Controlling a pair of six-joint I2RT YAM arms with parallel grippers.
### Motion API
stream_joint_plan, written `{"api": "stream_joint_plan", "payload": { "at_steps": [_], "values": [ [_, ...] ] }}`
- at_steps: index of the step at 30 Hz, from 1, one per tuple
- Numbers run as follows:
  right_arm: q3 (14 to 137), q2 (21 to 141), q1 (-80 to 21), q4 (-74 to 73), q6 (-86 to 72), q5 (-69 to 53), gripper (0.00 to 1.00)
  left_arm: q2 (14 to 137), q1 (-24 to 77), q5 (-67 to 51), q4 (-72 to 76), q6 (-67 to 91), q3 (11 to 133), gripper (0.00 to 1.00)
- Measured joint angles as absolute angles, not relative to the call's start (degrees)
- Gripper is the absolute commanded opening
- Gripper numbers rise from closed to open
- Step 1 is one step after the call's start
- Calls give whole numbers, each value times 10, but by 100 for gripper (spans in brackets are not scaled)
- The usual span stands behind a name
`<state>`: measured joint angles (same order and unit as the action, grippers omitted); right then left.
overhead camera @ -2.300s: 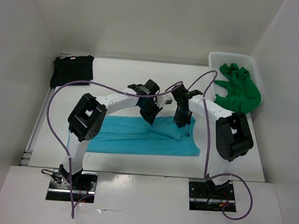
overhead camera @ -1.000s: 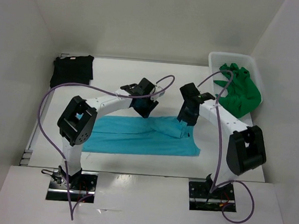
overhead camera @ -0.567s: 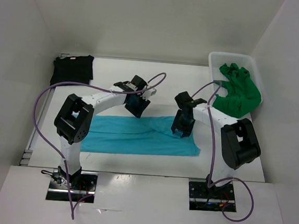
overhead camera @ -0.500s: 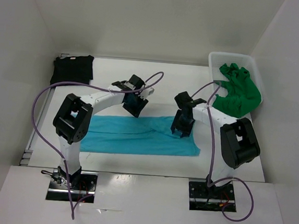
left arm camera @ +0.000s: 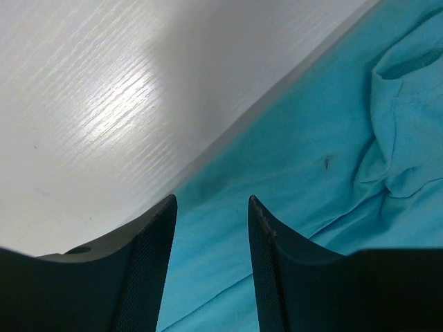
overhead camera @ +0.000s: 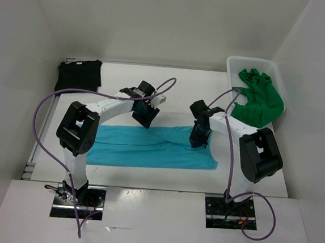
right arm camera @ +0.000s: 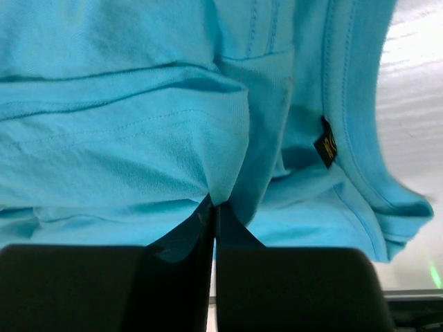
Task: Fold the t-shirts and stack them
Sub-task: Fold the other side of the tshirt into a rectangle
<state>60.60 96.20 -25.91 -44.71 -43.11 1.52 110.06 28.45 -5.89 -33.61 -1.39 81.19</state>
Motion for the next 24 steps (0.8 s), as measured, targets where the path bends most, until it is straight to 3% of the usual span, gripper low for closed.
{"api": "stream_joint_plan", "payload": {
  "at_steps": [2, 5, 6, 8, 12, 15, 19, 24],
  "values": [
    [603, 951, -259, -453, -432, 16, 1, 1101, 284, -61, -338, -14, 812, 53],
    [595, 940, -259, -457, -438, 17, 20, 1101, 284, -62, -340, -15, 812, 53],
    [591, 940, -259, -459, -439, 17, 32, 1101, 284, -63, -341, -15, 812, 53],
    [584, 940, -259, -463, -441, 18, 40, 1101, 284, -63, -342, -16, 812, 53],
    [576, 938, -259, -475, -454, 31, 75, 1099, 282, -53, -349, -27, 812, 56],
    [576, 914, -259, -486, -475, 55, 89, 1083, 265, -37, -360, -43, 812, 62],
    [575, 835, -260, -502, -524, 88, 100, 1026, 202, -9, -359, -74, 805, 72],
    [493, 750, -260, -498, -613, 91, 100, 942, 91, 46, -338, -123, 719, 74]
  ]
}}
